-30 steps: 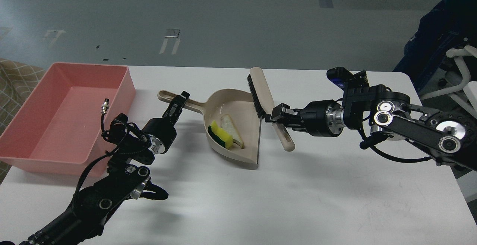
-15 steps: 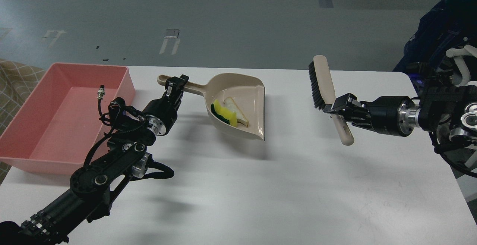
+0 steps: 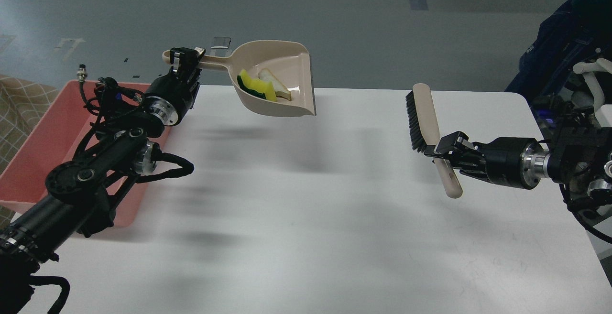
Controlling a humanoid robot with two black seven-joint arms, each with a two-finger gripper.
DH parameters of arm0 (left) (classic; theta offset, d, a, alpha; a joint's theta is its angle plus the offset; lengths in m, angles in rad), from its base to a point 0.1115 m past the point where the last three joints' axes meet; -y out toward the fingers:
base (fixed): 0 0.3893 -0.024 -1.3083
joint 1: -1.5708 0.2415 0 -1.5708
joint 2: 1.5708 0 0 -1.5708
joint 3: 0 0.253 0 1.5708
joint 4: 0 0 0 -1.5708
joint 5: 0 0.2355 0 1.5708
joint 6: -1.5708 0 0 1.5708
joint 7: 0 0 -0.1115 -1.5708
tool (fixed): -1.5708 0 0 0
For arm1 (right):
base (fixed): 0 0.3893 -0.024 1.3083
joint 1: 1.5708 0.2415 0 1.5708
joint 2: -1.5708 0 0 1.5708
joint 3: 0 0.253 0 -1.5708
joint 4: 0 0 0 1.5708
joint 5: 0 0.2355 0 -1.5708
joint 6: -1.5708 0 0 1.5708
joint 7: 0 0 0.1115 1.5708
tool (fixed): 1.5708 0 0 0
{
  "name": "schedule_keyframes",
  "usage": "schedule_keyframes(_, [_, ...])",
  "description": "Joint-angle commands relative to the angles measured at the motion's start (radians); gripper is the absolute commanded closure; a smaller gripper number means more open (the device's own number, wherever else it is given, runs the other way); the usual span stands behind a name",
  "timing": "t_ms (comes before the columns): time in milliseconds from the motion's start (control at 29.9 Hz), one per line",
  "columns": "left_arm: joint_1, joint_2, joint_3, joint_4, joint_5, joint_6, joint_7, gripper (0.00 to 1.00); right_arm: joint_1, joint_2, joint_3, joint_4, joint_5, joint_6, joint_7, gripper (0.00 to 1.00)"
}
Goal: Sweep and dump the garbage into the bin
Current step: 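Lift the dustpan with the left gripper over the pink bin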
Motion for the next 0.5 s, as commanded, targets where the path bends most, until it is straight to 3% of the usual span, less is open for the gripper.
schedule_keyframes(0, [-0.025,0.082,0.001,0.032,-0.104,-0.048,0.000,1.00,-0.011,0.003,0.000,0.000,-0.002,0.000,0.000,1.00])
schedule_keyframes(267, [-0.008,0.205,-0.071,0.042,-0.270,-0.115,-0.011,1.00,-0.014,0.003,0.000,0.000,-0.002,0.000,0.000,1.00])
schedule_keyframes(468, [0.026,0.289,-0.150,0.152,-0.330,-0.239,-0.015,1.00,-0.020,0.003,0.000,0.000,-0.002,0.000,0.000,1.00])
